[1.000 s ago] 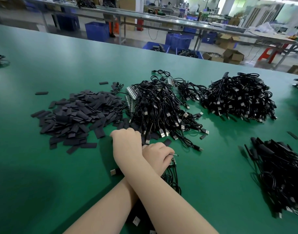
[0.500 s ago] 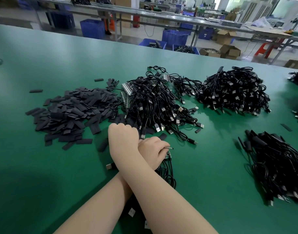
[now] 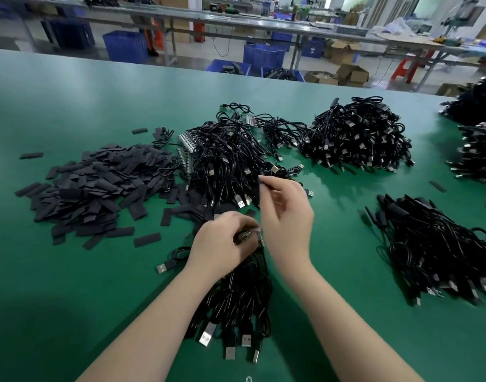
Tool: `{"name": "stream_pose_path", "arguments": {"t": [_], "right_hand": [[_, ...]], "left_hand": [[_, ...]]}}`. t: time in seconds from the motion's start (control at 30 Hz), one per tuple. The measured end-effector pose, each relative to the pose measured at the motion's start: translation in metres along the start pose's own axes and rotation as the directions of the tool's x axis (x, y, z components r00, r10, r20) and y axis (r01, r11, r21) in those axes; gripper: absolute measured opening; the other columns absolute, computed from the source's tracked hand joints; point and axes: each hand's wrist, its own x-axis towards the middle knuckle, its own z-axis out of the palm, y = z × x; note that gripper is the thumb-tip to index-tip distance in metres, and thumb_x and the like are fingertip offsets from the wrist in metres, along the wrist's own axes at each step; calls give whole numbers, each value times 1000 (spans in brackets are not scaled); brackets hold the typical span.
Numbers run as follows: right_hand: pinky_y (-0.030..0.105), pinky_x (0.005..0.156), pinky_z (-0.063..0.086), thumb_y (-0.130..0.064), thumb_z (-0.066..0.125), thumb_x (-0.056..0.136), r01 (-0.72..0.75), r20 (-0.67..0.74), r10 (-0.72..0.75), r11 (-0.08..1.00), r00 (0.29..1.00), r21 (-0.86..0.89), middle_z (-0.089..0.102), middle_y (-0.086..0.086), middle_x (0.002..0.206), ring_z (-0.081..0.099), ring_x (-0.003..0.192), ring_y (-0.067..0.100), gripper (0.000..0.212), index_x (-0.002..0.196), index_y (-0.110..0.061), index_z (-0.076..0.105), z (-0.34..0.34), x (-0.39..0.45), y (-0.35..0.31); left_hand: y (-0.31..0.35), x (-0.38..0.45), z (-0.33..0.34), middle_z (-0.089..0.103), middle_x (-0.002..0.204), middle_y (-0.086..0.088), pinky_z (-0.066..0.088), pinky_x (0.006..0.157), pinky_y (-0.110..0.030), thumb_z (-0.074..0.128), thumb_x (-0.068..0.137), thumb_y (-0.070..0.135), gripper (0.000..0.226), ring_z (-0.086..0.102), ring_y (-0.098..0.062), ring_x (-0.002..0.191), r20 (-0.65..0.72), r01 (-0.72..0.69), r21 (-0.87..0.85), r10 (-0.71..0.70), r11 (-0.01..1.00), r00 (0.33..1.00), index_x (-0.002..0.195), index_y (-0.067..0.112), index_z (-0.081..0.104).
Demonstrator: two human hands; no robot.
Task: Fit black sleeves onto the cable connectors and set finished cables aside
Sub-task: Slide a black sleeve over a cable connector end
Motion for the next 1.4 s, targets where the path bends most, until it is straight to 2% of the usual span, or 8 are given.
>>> {"name": "stream_pose_path", "arguments": {"t": [0.1,0.27,0.47,0.63,0.8,1.1,1.27,1.4], "right_hand": [[22,79,54,-15,64,94,-251,8,250,968,968,15,71,-11,90,67,86,6,19,96,-33,69,-25,-9,26],[21,63,54,-11,70,91,-555,80,560,775,825,303,73,1,75,71,67,14,9,92,-19,72,-37,-16,45],[19,63,52,-11,74,87,-555,236,506,792,830,254,69,-2,67,65,60,10,14,88,-25,76,-37,-17,43],[17,65,53,-14,76,85,-546,274,485,806,830,228,73,-1,71,67,64,8,14,87,-27,76,-36,-18,41],[16,66,53,-13,76,86,-543,309,471,812,826,214,74,2,72,69,68,10,17,85,-29,76,-35,-19,39],[21,70,54,-13,75,87,-541,303,466,804,831,247,75,3,73,69,68,11,20,87,-33,77,-35,-19,41],[18,82,53,-15,77,84,-554,404,424,778,811,296,75,2,78,70,77,13,28,101,-38,77,-41,-18,41],[22,78,52,-24,80,76,-556,462,403,789,790,263,63,6,75,59,75,16,29,102,-36,77,-44,-20,41]], "left_hand": [[4,-2,-2,64,95,23,43,78,-8,66,82,29,15,57,6,95,-46,-21,-45,19,999,999,95,35,69],[4,-5,-2,64,89,24,53,77,-31,66,85,33,6,59,-1,89,-12,49,-128,-51,991,999,87,37,63],[2,-7,1,61,83,20,52,64,-37,64,88,37,21,62,-11,74,-24,62,-114,-65,992,998,84,38,43],[2,-8,0,57,73,18,40,52,-21,65,86,44,21,51,-9,58,-41,36,-98,-41,994,998,84,40,44],[0,-9,0,62,71,23,46,62,-20,68,85,43,28,59,-3,68,-42,64,-101,-68,993,997,113,44,62],[1,-7,-1,63,96,38,52,75,-18,71,82,46,30,62,9,90,-75,75,-147,-87,986,993,107,52,55],[3,-6,-3,62,102,38,52,80,-20,64,81,54,28,59,11,96,-63,69,-171,-81,983,995,107,54,54],[3,-5,-4,62,103,37,52,82,-20,61,81,52,27,60,10,98,-49,47,-196,-57,979,997,107,51,56]]}}
